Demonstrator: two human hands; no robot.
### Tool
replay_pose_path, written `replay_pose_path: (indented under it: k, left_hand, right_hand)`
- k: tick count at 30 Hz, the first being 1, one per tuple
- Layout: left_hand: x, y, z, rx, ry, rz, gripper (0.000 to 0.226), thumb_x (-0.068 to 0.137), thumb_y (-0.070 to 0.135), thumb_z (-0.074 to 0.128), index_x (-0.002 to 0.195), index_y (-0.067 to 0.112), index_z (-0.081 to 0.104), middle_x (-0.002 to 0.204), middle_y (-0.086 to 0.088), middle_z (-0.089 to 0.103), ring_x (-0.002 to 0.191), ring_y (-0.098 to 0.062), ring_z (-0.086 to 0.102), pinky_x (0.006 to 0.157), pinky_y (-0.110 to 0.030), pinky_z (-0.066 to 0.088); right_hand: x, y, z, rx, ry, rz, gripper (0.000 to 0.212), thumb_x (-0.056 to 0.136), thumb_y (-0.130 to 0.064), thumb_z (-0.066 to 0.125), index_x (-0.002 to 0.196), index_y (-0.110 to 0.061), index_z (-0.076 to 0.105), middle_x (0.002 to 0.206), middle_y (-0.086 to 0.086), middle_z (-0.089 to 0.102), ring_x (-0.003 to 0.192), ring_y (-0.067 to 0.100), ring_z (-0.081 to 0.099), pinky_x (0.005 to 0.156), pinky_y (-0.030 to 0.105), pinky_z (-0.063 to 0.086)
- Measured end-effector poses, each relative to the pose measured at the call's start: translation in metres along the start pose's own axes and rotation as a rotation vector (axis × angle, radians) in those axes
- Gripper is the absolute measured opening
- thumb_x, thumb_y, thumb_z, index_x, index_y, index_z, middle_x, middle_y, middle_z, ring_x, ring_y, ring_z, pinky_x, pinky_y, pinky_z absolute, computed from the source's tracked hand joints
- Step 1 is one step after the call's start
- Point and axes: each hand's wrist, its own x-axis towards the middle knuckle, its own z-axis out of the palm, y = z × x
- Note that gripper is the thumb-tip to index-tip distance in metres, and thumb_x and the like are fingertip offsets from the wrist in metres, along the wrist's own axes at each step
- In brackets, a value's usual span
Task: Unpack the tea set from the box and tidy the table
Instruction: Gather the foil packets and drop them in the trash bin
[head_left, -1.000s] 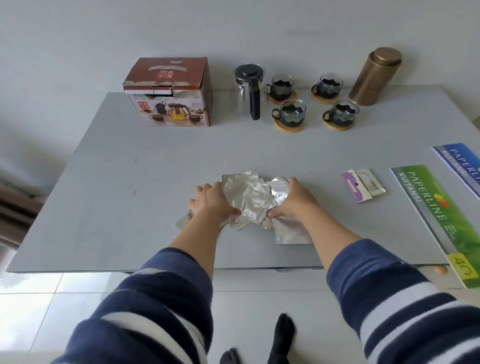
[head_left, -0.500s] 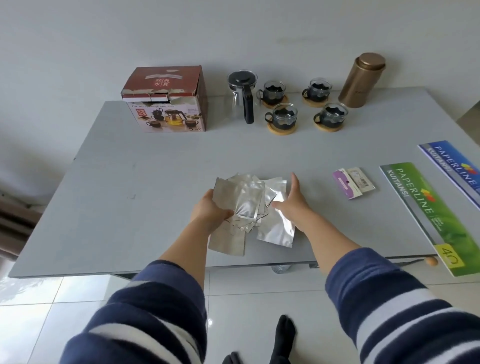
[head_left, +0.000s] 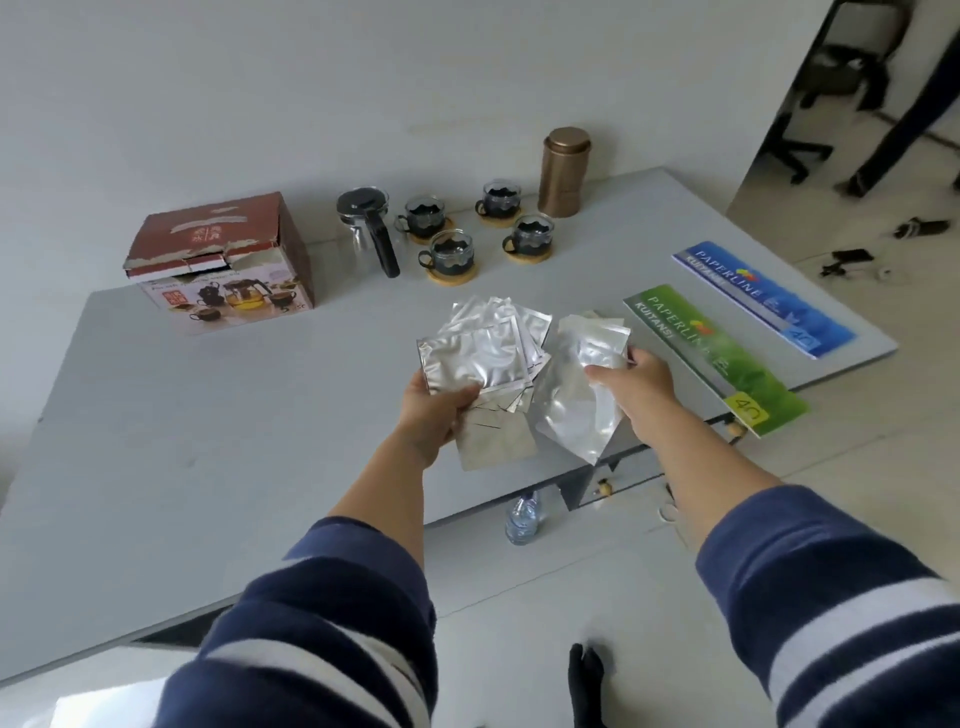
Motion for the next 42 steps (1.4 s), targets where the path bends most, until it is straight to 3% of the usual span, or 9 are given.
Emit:
replay_pose_path:
  k: [3, 8, 15, 21, 24, 31, 34, 38, 42]
  left_hand:
    - [-0.007, -0.001, 0.055, 0.076, -0.107, -0.008, 0.052, 0.079, 0.007, 0.077, 0.125, 0.016, 0.053, 0.091, -0.001, 0.067, 0.078, -0.016, 0.064, 0.081, -0.039, 0.057]
    - [-0.025, -0.013, 0.160, 0.173, -0.285, 0.006, 0.051, 0.080, 0.006, 0.076, 0.123, 0.017, 0.051, 0.084, 0.001, 0.066, 0.064, -0.006, 0.061, 0.046, -0.017, 0.049]
    - [-0.062, -0.064, 0.320, 0.336, -0.481, 0.017, 0.037, 0.079, -0.001, 0.074, 0.106, 0.017, 0.055, 0.077, 0.000, 0.062, 0.048, -0.003, 0.061, 0.035, -0.012, 0.041]
    - [-0.076, -0.137, 0.425, 0.442, -0.474, -0.013, 0.041, 0.077, 0.004, 0.078, 0.110, 0.013, 0.055, 0.085, -0.002, 0.065, 0.067, -0.016, 0.061, 0.050, -0.023, 0.050]
    - [-0.076, -0.183, 0.468, 0.521, -0.435, -0.007, 0.057, 0.075, 0.014, 0.079, 0.126, 0.014, 0.053, 0.110, -0.008, 0.068, 0.092, -0.026, 0.066, 0.081, -0.043, 0.058]
    - [-0.063, -0.277, 0.546, 0.792, -0.378, 0.001, 0.033, 0.087, 0.013, 0.060, 0.114, 0.021, 0.043, 0.090, -0.002, 0.062, 0.079, -0.030, 0.061, 0.075, -0.043, 0.057]
    - [-0.036, -0.321, 0.571, 0.830, -0.401, -0.038, 0.038, 0.087, 0.013, 0.059, 0.122, 0.017, 0.044, 0.102, -0.009, 0.066, 0.084, -0.031, 0.059, 0.073, -0.039, 0.054]
    - [-0.007, -0.375, 0.578, 0.959, -0.565, -0.124, 0.072, 0.091, 0.018, 0.059, 0.150, 0.021, 0.018, 0.137, -0.008, 0.055, 0.117, -0.032, 0.056, 0.093, -0.039, 0.048]
    - [0.003, -0.394, 0.568, 1.149, -0.648, -0.106, 0.074, 0.092, 0.011, 0.053, 0.154, 0.022, 0.014, 0.140, -0.011, 0.052, 0.121, -0.035, 0.053, 0.094, -0.038, 0.045]
  right_hand:
    - [-0.006, 0.007, -0.062, 0.093, 0.110, 0.045, 0.034, 0.077, -0.010, 0.076, 0.108, -0.014, 0.062, 0.105, 0.006, 0.066, 0.091, 0.025, 0.063, 0.076, 0.035, 0.052]
    - [-0.020, 0.030, -0.166, 0.165, 0.283, 0.080, 0.030, 0.077, -0.009, 0.075, 0.105, -0.012, 0.064, 0.102, 0.008, 0.066, 0.087, 0.025, 0.063, 0.080, 0.035, 0.053]
    - [-0.025, 0.096, -0.307, 0.237, 0.464, 0.123, 0.029, 0.076, -0.007, 0.075, 0.102, -0.013, 0.062, 0.100, 0.010, 0.067, 0.084, 0.025, 0.063, 0.075, 0.033, 0.052]
    - [-0.004, 0.161, -0.400, 0.155, 0.607, 0.188, 0.044, 0.078, -0.009, 0.073, 0.119, -0.006, 0.059, 0.116, 0.011, 0.066, 0.101, 0.027, 0.063, 0.088, 0.035, 0.049]
    - [0.008, 0.196, -0.427, 0.092, 0.672, 0.225, 0.049, 0.083, -0.011, 0.067, 0.129, -0.009, 0.051, 0.126, 0.008, 0.059, 0.113, 0.026, 0.058, 0.085, 0.029, 0.043]
    - [0.053, 0.289, -0.456, 0.087, 0.787, 0.341, 0.042, 0.084, -0.006, 0.062, 0.125, -0.014, 0.052, 0.117, 0.006, 0.061, 0.083, 0.016, 0.052, 0.074, 0.027, 0.041]
    - [0.084, 0.331, -0.460, 0.163, 0.738, 0.424, 0.052, 0.083, -0.011, 0.065, 0.131, -0.018, 0.045, 0.117, 0.008, 0.060, 0.089, 0.020, 0.056, 0.085, 0.036, 0.050]
    - [0.108, 0.389, -0.463, 0.328, 0.438, 0.708, 0.100, 0.083, -0.030, 0.072, 0.152, -0.028, 0.000, 0.154, 0.010, 0.032, 0.135, 0.033, 0.041, 0.108, 0.052, 0.038]
    - [0.108, 0.415, -0.465, 0.169, 0.404, 0.741, 0.090, 0.089, -0.026, 0.064, 0.153, -0.023, 0.002, 0.154, 0.010, 0.032, 0.137, 0.032, 0.040, 0.111, 0.047, 0.036]
